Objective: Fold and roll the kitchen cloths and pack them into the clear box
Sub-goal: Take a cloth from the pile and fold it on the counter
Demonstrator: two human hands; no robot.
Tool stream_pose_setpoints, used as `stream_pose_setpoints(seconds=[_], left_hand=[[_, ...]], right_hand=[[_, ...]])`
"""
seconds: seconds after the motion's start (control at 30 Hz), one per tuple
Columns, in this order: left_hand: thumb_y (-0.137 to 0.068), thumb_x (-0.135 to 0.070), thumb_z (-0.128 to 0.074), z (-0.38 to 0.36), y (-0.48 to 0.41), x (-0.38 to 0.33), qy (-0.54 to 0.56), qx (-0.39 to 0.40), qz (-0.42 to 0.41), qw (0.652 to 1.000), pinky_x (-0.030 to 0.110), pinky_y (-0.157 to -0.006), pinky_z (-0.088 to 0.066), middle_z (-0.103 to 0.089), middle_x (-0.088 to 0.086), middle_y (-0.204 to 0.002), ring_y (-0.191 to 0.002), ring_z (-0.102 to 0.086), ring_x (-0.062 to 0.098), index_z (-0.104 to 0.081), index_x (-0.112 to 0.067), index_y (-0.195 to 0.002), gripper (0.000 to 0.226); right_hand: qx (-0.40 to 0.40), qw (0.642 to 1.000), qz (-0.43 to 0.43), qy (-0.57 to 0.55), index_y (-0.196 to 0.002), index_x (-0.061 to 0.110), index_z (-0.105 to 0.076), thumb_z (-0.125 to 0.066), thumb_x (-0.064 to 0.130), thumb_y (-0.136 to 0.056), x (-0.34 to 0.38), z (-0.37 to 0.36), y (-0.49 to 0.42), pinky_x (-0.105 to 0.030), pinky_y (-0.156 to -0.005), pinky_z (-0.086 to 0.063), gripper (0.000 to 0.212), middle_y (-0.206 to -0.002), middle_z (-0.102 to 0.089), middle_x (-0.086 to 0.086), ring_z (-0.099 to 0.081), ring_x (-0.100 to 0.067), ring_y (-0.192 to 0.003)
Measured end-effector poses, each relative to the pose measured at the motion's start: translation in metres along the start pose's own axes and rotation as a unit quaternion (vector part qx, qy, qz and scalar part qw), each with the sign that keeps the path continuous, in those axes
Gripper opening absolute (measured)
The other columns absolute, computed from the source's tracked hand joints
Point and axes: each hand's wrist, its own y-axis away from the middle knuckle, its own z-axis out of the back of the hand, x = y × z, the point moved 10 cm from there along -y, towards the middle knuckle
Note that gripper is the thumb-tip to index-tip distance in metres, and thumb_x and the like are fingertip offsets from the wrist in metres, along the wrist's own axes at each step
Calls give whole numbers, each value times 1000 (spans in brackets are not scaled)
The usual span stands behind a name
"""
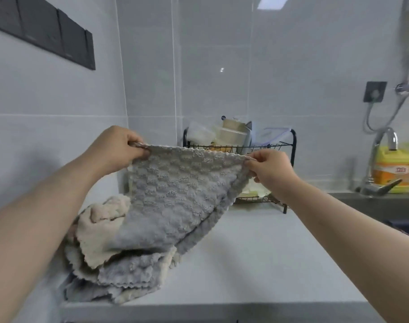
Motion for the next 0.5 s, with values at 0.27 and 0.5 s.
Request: stream_pose_setpoints(seconds=[0.27, 0.5], left_hand=[[-86, 1, -66, -83, 3, -41, 243, 55, 67, 966, 18, -42, -52, -64, 16, -71, -43, -62, 6, -65, -4, -86, 5], [-80, 1, -73, -161, -36, -35, 259, 65, 81, 960, 39, -67, -60, -67, 16, -68, -62, -66, 27, -63, -8, -74, 15]], right_hand=[[-90, 991, -63, -73, -86, 4, -64, -68, 5, -88, -37, 92, 13, -22, -45, -55, 4, -70, -64, -11, -62, -17, -52], [-112, 991, -77, -12, -73, 14, -68, -75, 14, -83, -103, 105, -29, -42, -75, -60, 12, -70, -68, -8, -63, -19, -64]])
